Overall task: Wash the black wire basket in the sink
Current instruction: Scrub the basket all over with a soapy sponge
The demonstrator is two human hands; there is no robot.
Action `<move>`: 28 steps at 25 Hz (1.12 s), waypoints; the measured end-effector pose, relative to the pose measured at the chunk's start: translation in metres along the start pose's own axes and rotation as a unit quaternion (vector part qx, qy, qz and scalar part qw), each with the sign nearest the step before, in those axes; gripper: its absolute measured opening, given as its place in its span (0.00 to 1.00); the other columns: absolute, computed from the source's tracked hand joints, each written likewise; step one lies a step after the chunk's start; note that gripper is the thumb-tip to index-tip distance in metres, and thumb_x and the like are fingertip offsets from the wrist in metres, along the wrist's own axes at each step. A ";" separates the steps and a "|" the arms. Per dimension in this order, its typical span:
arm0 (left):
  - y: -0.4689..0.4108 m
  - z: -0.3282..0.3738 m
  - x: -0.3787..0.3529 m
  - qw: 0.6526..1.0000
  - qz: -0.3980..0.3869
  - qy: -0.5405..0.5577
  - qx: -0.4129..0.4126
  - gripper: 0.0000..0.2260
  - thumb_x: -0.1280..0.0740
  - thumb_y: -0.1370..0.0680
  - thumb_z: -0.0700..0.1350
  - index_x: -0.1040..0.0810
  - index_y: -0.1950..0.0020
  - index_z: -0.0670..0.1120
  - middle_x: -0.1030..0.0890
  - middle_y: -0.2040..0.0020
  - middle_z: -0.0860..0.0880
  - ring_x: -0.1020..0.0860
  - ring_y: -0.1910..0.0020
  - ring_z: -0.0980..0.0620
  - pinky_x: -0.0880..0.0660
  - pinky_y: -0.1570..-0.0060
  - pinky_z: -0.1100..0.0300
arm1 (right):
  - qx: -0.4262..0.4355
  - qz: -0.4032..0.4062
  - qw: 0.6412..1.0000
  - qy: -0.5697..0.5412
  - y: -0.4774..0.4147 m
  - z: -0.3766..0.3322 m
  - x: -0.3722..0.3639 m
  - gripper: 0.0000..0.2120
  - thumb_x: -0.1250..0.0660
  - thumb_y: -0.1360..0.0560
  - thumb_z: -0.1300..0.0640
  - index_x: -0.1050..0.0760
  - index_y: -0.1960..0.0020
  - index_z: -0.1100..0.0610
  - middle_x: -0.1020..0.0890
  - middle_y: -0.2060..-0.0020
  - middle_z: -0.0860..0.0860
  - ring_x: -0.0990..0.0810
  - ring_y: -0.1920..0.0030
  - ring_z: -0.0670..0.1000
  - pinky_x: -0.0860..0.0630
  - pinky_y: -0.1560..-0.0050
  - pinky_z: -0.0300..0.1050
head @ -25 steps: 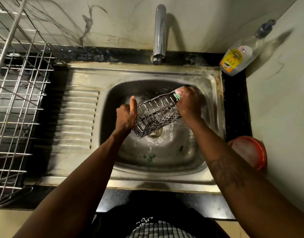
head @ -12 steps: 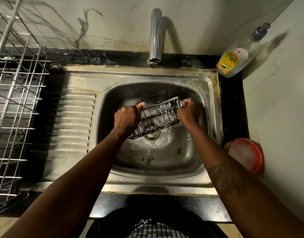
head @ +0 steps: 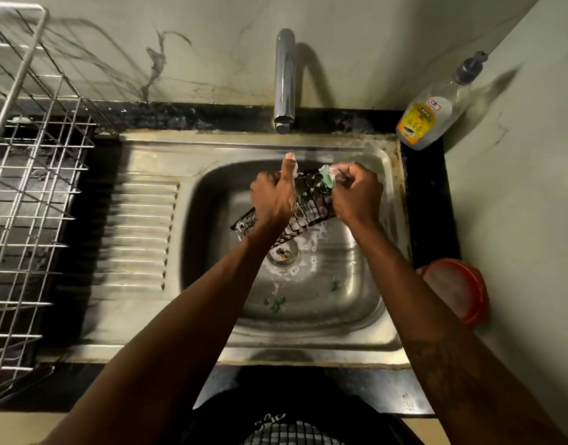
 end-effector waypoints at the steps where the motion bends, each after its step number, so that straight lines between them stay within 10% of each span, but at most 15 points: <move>1: 0.003 -0.006 0.002 0.999 0.010 0.045 0.021 0.24 0.34 0.19 0.56 0.34 0.71 0.47 0.31 0.81 0.56 0.35 0.83 0.61 0.39 0.76 0.64 | 0.040 0.022 0.998 0.039 -0.001 -0.011 0.007 0.08 0.34 0.24 0.63 0.17 0.50 0.56 0.14 0.55 0.51 0.18 0.57 0.50 0.25 0.62 0.36; 12: -0.006 -0.017 0.023 0.997 0.027 0.065 -0.024 0.23 0.35 0.20 0.49 0.35 0.74 0.48 0.35 0.78 0.55 0.38 0.79 0.58 0.40 0.75 0.58 | 0.362 -0.048 0.930 0.052 0.037 -0.082 -0.050 0.15 0.41 0.22 0.64 0.17 0.46 0.65 0.17 0.53 0.59 0.18 0.52 0.55 0.21 0.49 0.46; 16: 0.001 -0.007 0.020 0.998 0.026 0.047 -0.023 0.24 0.35 0.18 0.46 0.37 0.73 0.48 0.37 0.82 0.56 0.39 0.82 0.59 0.43 0.79 0.64 | 0.198 -0.003 0.977 0.075 -0.033 -0.049 -0.031 0.14 0.40 0.24 0.66 0.15 0.50 0.60 0.15 0.55 0.56 0.17 0.55 0.54 0.22 0.50 0.37; 20: -0.005 -0.013 0.024 0.997 0.065 0.037 -0.002 0.26 0.35 0.19 0.50 0.36 0.77 0.47 0.35 0.78 0.53 0.39 0.81 0.59 0.41 0.77 0.60 | 0.349 -0.120 0.923 0.108 0.006 -0.087 -0.073 0.13 0.39 0.24 0.64 0.16 0.49 0.58 0.15 0.53 0.52 0.19 0.52 0.51 0.23 0.47 0.40; 28: -0.013 -0.067 0.052 0.969 0.146 0.127 0.156 0.28 0.28 0.29 0.67 0.24 0.62 0.40 0.20 0.62 0.46 0.22 0.63 0.49 0.24 0.56 0.55 | 0.296 -0.132 0.942 0.085 -0.005 -0.072 -0.051 0.12 0.33 0.25 0.70 0.17 0.52 0.55 0.15 0.54 0.52 0.18 0.54 0.51 0.22 0.53 0.40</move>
Point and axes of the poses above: each hand's wrist, its own y-axis away from the middle knuckle, its own x-axis out of the back of the hand, z = x × y, the point moved 8 cm from there along -y, towards the middle knuckle
